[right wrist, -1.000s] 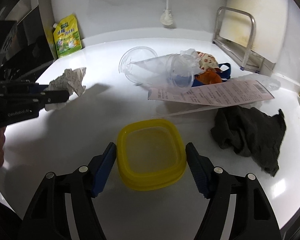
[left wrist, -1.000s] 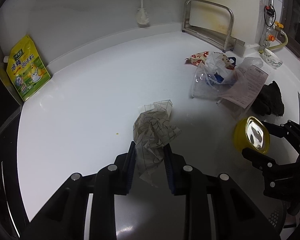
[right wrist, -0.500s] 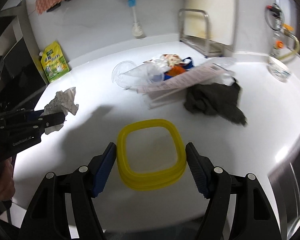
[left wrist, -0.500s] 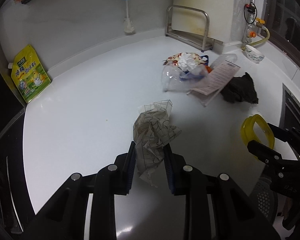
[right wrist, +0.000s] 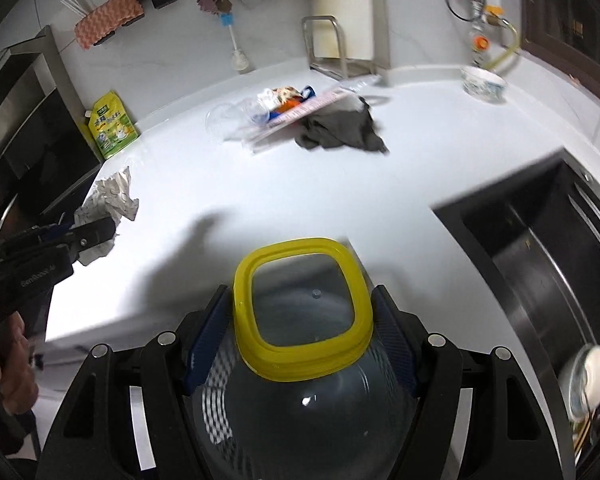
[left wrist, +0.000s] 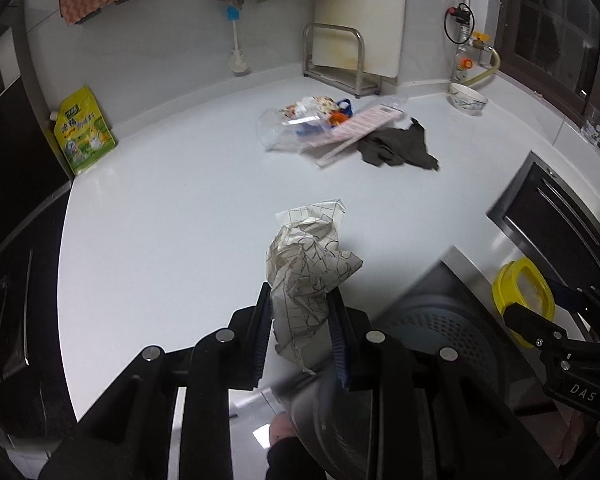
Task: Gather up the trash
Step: 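Carry paper and yellow lid over the wastebasket and open both tools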
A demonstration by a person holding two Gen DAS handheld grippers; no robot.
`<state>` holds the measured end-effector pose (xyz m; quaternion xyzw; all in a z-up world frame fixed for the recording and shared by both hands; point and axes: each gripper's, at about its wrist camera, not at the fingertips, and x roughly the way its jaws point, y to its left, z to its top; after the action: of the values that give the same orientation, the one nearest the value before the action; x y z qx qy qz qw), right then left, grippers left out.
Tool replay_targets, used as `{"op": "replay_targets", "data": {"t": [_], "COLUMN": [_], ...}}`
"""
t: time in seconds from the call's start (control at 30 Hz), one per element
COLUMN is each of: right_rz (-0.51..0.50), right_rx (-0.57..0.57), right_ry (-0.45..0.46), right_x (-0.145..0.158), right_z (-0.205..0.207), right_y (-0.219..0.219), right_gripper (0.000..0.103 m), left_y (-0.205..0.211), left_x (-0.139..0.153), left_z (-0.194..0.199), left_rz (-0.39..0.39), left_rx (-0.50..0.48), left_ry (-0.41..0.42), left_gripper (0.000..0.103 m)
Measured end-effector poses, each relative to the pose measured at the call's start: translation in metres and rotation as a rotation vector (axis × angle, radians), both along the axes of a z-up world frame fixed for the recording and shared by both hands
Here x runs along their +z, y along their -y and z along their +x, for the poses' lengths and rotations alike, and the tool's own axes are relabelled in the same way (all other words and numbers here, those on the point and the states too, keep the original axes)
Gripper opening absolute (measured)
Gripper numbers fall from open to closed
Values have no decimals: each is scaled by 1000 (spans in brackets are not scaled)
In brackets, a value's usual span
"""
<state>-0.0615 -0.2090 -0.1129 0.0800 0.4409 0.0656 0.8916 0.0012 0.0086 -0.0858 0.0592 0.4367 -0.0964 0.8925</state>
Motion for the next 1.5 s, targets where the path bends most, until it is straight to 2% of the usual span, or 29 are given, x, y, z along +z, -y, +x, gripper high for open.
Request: {"op": "replay_targets", "data": {"t": [0.2, 0.37, 0.57, 0.8, 1.07, 1.2, 1.5], "right_rz": [15, 39, 53, 51, 71, 59, 48], "right_rx": [52, 76, 73, 68, 56, 64, 64], "right_ry": [-19, -42, -87, -116, -124, -123, -127], "right_x": [-11, -21, -42, -61, -68, -68, -65], "right_z": [-46, -62, -66, -67, -65, -65, -67], "right_y": [17, 20, 15, 9, 9, 6, 5], "right_gripper": [68, 68, 68, 69, 69, 69, 74], "left_y": [27, 40, 45, 47, 43, 40, 27], "left_x": [-7, -23, -51, -75, -80, -78, -74], "left_z": [-51, -74, -77, -78, -77, -79, -81], "left_rz": [-13, -5, 0, 18, 23, 24, 23], "left_rx": [-4, -17, -37, -48, -40, -31, 10], "left_ry": [-16, -64, -132, -174, -180, -169, -168], "left_gripper": [27, 27, 27, 29, 39, 58, 62]}}
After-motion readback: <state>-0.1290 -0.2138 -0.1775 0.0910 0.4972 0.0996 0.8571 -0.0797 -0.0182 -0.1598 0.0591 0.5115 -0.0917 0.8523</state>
